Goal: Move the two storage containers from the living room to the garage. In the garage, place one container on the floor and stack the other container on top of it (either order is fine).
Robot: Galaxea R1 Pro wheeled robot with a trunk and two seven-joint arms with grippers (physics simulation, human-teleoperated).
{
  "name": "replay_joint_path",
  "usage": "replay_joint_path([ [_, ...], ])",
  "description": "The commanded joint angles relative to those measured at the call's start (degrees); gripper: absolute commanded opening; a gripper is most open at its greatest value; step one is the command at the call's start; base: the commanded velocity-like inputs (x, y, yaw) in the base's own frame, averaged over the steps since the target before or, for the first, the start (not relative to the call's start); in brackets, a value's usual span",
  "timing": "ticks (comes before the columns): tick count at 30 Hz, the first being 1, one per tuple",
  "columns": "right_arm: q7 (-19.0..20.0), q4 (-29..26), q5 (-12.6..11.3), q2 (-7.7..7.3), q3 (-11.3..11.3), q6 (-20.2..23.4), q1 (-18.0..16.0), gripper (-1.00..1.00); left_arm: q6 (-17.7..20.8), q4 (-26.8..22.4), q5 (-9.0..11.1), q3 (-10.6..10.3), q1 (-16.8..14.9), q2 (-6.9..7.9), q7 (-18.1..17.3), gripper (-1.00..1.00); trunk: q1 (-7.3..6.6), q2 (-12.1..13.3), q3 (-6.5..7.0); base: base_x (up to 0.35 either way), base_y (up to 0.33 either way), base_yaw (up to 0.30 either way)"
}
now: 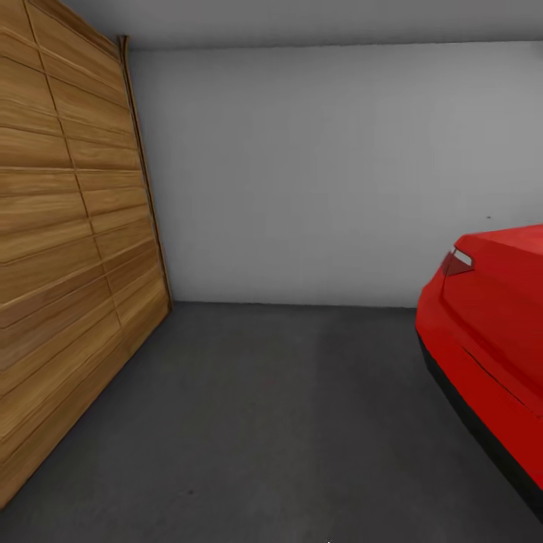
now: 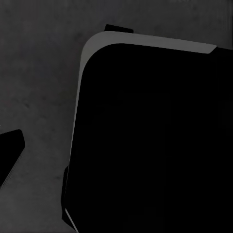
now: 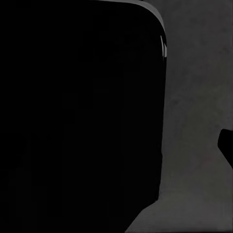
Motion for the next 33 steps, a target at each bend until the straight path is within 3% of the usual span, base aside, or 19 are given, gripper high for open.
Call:
replay_joint_path([
  [1, -0.02, 0.01, -0.06, -0.03, -0.03, -0.16, -0.01, 1.00, -0.14, 0.01, 0.27, 0.30, -0.01, -0.01, -0.01, 1.00, 0.00, -0.02, -0.05, 0.000, 0.000, -0.300],
  [33, 0.07, 0.05, -0.07, 0.01, -0.03, -0.16, -0.01, 1.00, -0.14, 0.01, 0.28, 0.30, -0.01, -0.01, -0.01, 1.00, 0.00, -0.02, -0.05, 0.000, 0.000, -0.300],
])
